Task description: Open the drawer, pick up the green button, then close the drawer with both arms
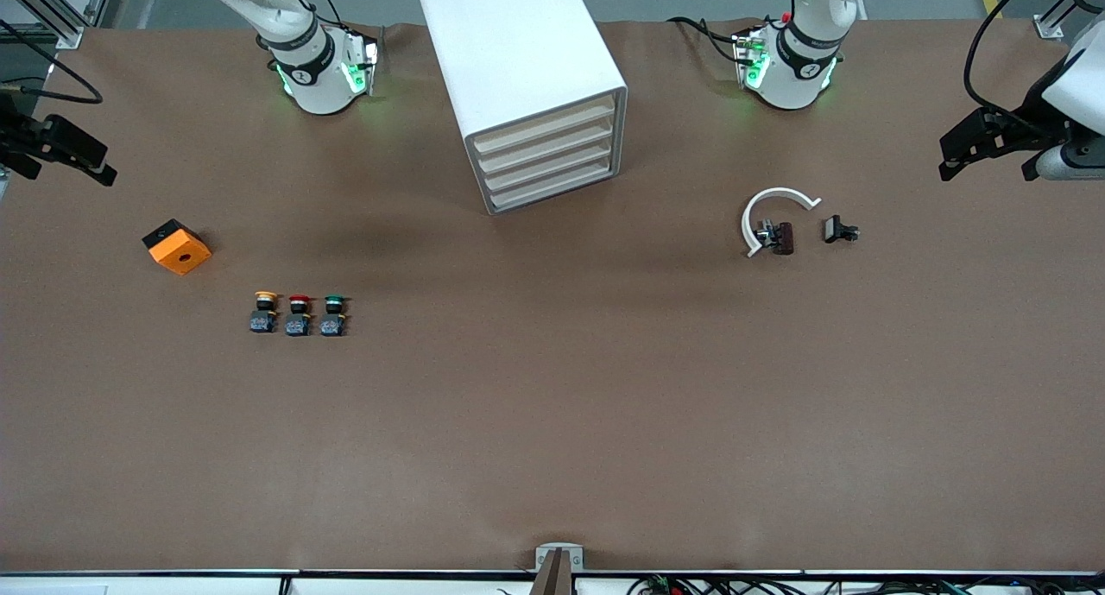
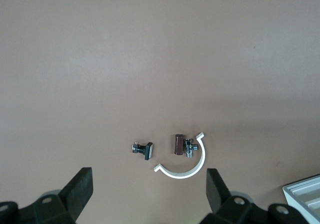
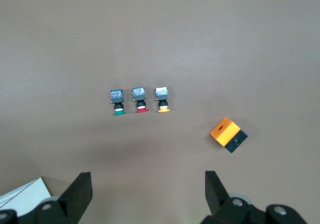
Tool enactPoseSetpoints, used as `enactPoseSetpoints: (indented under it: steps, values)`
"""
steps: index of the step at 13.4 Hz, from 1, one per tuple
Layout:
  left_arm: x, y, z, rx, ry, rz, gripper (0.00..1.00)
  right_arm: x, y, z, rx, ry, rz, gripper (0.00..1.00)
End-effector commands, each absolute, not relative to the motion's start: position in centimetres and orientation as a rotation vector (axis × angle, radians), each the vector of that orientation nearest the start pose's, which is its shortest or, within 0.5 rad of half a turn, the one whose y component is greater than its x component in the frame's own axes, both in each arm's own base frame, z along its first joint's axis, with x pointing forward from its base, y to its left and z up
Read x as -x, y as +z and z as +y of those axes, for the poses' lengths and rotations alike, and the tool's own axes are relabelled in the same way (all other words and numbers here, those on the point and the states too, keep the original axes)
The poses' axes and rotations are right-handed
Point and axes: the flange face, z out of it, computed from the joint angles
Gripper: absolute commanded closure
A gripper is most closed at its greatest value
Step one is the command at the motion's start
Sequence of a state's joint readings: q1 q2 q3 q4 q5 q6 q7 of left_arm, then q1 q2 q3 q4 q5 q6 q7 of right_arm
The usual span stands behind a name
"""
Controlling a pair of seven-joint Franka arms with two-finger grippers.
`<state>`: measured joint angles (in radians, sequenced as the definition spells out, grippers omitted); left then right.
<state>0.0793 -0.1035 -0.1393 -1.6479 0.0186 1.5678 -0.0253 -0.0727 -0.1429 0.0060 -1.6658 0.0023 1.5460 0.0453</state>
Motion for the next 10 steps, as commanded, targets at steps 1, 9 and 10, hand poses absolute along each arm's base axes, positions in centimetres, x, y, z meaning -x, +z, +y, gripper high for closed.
enactPoseSetpoints:
  steps: [1, 9, 10]
  values:
    - [-52.63, 64.69, -3.52, 3.124, -0.050, 0.052, 0.00, -49.48, 66.28, -3.19, 3.136, 0.000, 0.173, 0.00]
    - [-51.88, 64.44, -4.05, 3.112, 0.023, -0.164, 0.00, -49.40, 66.13, -3.40, 3.134, 0.024, 0.168, 0.00]
    - [-51.83, 64.40, -4.05, 3.110, 0.030, -0.181, 0.00, -49.40, 66.13, -3.33, 3.134, 0.024, 0.166, 0.00]
